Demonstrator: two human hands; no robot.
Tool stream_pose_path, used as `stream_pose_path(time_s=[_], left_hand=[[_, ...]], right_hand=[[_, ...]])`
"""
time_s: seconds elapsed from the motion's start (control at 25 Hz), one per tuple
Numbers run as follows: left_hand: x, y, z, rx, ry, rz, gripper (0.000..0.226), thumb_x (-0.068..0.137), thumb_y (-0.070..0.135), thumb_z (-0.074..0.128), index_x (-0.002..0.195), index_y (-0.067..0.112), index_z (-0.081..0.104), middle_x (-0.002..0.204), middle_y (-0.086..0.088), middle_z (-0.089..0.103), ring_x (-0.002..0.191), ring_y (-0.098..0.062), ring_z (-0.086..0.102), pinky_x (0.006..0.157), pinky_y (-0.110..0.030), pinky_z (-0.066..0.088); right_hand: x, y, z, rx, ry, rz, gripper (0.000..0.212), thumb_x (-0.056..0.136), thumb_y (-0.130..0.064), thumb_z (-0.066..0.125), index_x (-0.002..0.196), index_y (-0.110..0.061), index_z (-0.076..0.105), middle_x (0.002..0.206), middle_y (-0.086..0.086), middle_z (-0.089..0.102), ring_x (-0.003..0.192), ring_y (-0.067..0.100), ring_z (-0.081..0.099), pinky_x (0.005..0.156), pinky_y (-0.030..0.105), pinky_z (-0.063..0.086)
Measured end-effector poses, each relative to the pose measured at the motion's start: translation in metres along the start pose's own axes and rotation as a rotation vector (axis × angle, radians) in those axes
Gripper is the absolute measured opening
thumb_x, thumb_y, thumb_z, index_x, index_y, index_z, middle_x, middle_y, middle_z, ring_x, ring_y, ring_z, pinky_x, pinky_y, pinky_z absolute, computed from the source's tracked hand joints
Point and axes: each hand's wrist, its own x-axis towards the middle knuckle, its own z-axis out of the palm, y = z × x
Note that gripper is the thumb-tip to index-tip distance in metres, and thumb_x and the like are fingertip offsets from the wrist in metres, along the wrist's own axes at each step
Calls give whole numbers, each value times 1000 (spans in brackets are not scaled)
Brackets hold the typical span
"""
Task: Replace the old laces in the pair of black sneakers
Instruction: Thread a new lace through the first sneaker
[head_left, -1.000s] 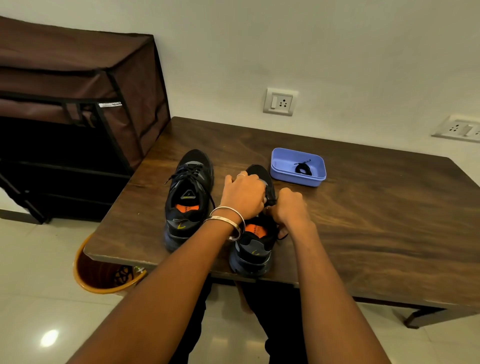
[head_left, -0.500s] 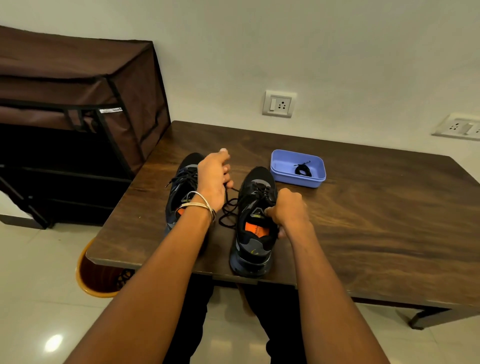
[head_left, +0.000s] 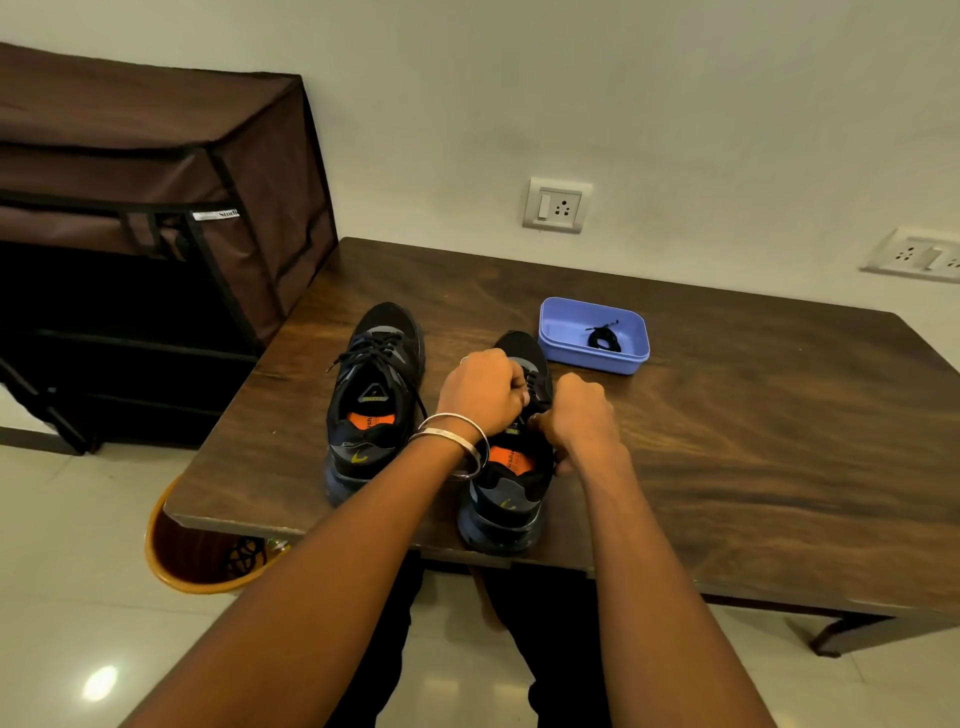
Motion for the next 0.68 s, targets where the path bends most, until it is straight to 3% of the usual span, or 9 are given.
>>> stream_pose_path(time_s=[0.12, 0.2, 0.32, 0.4, 0.48, 0.52, 0.56, 0.6, 0.68], left_hand=[[5, -1, -2, -406, -14, -259, 16, 89, 8, 59, 80, 10, 72, 95, -6, 71, 95, -18, 63, 89, -29, 49], [9, 2, -9, -744, -47, -460, 25, 90, 3, 50, 70, 13, 63, 86, -8, 71, 90, -23, 64, 90, -36, 51], [5, 4, -21, -1317, -92, -732, 26, 97, 7, 34, 77, 14, 48, 79, -9, 69, 76, -26, 63, 78, -40, 47], [5, -3, -26, -1663, 26, -839, 29, 100, 9, 28, 75, 12, 41, 62, -8, 61, 64, -26, 60, 77, -45, 48], [7, -6, -26, -1873, 151, -884, 35, 101, 8, 27, 68, 12, 38, 50, -4, 39, 48, -19, 41, 76, -45, 49], [8, -3, -25, -1820, 171, -843, 36, 101, 9, 30, 67, 12, 39, 48, -3, 34, 42, -15, 33, 68, -39, 49], [8, 1, -23, -1621, 179, -758, 33, 100, 9, 35, 68, 13, 43, 48, -2, 35, 38, -12, 32, 59, -33, 46], [7, 4, -20, -1294, 181, -604, 27, 98, 11, 44, 72, 13, 51, 53, -1, 43, 39, -10, 38, 55, -28, 45], [3, 6, -14, -529, 130, -192, 7, 90, 17, 61, 85, 16, 66, 75, 1, 60, 60, -8, 54, 63, -20, 45]], right_hand=[[1, 2, 0, 11, -6, 12, 31, 87, -27, 73, 104, -9, 54, 108, 17, 60, 95, 39, 66, 80, 49, 58], [3, 4, 1, 25, -6, 17, 29, 87, -27, 74, 102, -10, 54, 107, 17, 61, 93, 38, 67, 79, 49, 59], [4, 5, 1, 33, -7, 24, 28, 86, -26, 74, 96, -12, 52, 106, 17, 61, 91, 37, 67, 78, 48, 59], [5, 6, 2, 25, -2, 23, 28, 86, -26, 74, 98, -11, 54, 104, 17, 62, 90, 38, 67, 78, 48, 59], [5, 5, 3, 31, -2, 19, 28, 86, -26, 74, 100, -11, 56, 103, 16, 63, 90, 37, 68, 78, 48, 59], [4, 4, 3, 34, -2, 14, 28, 86, -26, 74, 100, -10, 56, 103, 17, 64, 90, 37, 68, 78, 48, 59], [4, 3, 3, 34, -5, 7, 28, 86, -26, 74, 100, -10, 56, 103, 17, 64, 90, 38, 68, 78, 48, 59], [4, 3, 2, 34, -9, 2, 28, 86, -25, 74, 100, -10, 56, 104, 16, 63, 91, 38, 67, 79, 48, 59], [3, 3, 0, 22, -8, -12, 28, 88, -24, 72, 104, -8, 56, 108, 16, 61, 96, 38, 64, 81, 45, 57]])
